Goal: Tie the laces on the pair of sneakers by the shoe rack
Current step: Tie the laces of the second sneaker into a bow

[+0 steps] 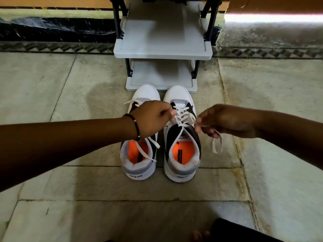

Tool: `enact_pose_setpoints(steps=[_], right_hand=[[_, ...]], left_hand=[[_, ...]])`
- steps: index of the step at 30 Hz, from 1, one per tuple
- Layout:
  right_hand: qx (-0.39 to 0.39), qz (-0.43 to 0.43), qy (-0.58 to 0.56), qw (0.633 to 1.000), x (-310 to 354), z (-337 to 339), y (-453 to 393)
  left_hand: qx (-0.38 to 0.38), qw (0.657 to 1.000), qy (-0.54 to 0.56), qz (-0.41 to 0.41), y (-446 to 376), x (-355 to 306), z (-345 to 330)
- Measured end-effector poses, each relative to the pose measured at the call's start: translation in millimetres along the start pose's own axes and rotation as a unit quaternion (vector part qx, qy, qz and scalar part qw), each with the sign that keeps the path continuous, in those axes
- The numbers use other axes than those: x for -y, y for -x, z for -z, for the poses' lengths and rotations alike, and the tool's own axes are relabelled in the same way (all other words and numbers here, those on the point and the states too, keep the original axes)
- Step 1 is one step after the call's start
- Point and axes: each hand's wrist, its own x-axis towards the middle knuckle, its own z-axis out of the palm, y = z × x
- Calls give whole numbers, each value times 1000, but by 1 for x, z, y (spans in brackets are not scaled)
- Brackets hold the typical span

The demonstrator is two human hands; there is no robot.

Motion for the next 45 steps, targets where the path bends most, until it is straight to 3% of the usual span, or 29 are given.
enact_pose_setpoints(steps=[2, 4, 7, 12, 17, 30, 35, 45], right_hand=[[-77, 42, -98, 991, 5, -1, -4], [-136, 64, -178, 972, 10, -1, -11], [-171, 61, -246, 952, 16, -4, -17], [-170, 68, -333, 925, 21, -17, -18], [-177, 85, -311, 930, 22, -20, -19], [-200, 98, -270, 937, 19, -19, -22], [-202, 114, -237, 943, 18, -19, -20], [-210, 182, -100, 955, 21, -11, -16]], left_hand=[[12, 981, 185, 57, -6, -8, -5], [18, 936, 339, 94, -10, -17, -6], [13, 885, 443, 145, -9, -30, -3], [13, 875, 455, 162, -6, -31, -2], [28, 904, 414, 107, -4, -29, -2], [6, 927, 367, 82, -6, -17, -6], [-2, 897, 422, 129, -9, -13, -6], [23, 888, 428, 168, -12, -17, -6]])
